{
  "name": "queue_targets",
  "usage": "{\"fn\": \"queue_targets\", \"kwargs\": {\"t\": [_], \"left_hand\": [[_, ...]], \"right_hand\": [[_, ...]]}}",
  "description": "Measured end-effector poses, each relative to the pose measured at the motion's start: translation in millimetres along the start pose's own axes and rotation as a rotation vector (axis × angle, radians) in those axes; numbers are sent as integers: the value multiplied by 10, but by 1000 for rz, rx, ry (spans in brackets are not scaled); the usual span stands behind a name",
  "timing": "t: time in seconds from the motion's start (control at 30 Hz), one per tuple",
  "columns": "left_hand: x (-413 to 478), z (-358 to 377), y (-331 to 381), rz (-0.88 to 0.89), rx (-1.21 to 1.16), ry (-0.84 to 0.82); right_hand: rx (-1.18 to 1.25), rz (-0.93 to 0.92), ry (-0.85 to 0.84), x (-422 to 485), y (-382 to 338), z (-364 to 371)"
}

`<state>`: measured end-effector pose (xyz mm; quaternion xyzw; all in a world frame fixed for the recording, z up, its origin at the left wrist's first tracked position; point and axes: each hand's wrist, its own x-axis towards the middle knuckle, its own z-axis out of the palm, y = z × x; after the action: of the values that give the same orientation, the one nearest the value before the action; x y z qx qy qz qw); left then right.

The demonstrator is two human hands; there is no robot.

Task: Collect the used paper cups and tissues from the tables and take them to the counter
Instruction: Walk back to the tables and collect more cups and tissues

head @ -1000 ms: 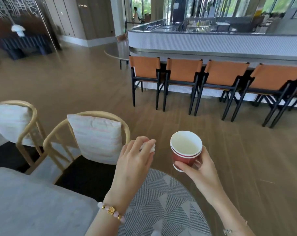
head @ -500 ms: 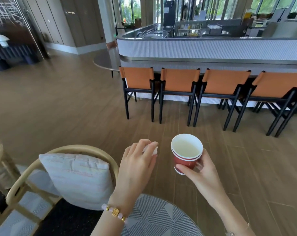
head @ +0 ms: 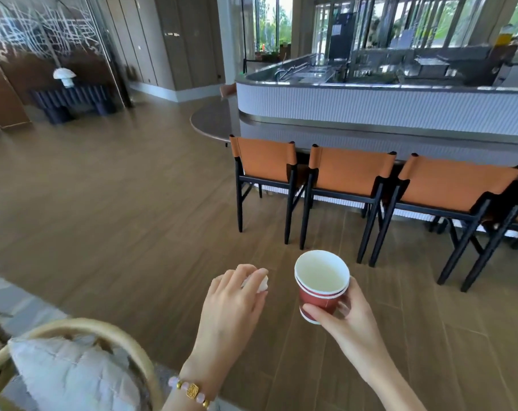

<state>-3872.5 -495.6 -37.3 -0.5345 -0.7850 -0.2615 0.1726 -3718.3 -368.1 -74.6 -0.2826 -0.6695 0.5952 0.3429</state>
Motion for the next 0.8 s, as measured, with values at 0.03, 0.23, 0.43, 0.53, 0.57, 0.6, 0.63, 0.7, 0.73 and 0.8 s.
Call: {"fn": "queue_targets", "kwargs": {"t": [0.03,0.23,0.43,0.53,0.57,0.6,0.63,0.7,0.73,0.8], "left_hand": [[136,76,-39,-16,6,11],[699,414,-441,-124,51,63],[1193,684,-1159,-230,96,110],[1490,790,-1641,-269,117,142],[1594,816,-1822,-282,127,158],[1701,831,-2007,-296,136,177],[1811,833,-2198,-311,142,194],[2041,805,-2582,-338,156,216],[2147,789,-2772,-348,167,226],[2325,754,-3130,-368,188,245]], "right_hand": [[1,1,-22,195,3,-6],[-3,16,-136,1156,110,161],[-3,27,-243,2132,247,643],[-10,16,-295,2664,308,1028],[-10,11,-311,2849,327,1177],[-11,4,-329,3036,332,1335],[-13,-5,-349,3226,326,1505],[-15,-17,-393,3600,295,1859],[-12,-21,-417,3775,276,2038],[-1,-26,-460,4089,246,2392]]}}
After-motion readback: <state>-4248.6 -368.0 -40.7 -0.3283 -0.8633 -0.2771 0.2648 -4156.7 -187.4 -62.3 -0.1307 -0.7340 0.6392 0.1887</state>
